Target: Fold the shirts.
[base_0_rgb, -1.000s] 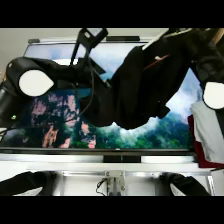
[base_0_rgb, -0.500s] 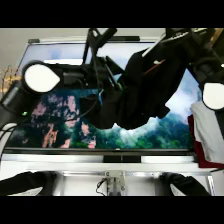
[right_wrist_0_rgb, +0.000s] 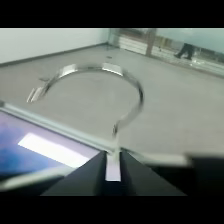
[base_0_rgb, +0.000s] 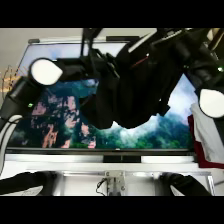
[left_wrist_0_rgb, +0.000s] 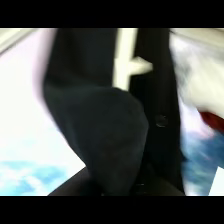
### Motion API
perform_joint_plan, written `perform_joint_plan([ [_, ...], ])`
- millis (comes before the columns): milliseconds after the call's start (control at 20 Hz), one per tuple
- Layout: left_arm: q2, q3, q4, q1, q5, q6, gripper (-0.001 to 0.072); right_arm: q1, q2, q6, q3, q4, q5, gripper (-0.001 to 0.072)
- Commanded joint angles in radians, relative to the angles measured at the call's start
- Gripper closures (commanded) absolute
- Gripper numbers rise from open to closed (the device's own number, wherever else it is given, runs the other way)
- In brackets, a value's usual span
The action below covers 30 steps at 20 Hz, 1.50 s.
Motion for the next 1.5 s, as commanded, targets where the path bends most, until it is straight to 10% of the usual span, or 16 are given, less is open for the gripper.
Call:
perform_joint_plan([
  [0, 0.047, 0.000, 0.003, 0.092, -0.081, 0.004, 0.0646, 0.005, 0.041, 0.016, 0.000, -0.008, -0.001, 0.0221],
  [500, 0.115, 0.000, 0.002, 0.143, -0.479, 0.033, 0.0647, -0.422, 0.172, 0.392, 0.000, 0.055, 0.488, 0.0220],
  [900, 0.139, -0.001, -0.004, 0.108, -0.731, 0.023, 0.0648, -0.988, -0.160, -0.227, 0.000, 0.764, 1.370, 0.0223],
  [1050, 0.140, -0.024, -0.003, 0.058, -0.755, 0.011, 0.0648, -0.927, -0.162, -0.902, 0.000, 0.764, 1.414, 0.0223],
  [1150, 0.142, -0.060, 0.006, 0.027, -0.755, 0.011, 0.0649, -0.870, -0.140, -1.134, 0.000, 0.753, 1.382, 0.0223],
  [1450, 0.153, -0.103, 0.111, -0.020, -0.752, 0.011, 0.0649, -0.694, -0.112, -1.180, 0.000, 0.424, 1.287, 0.0223],
])
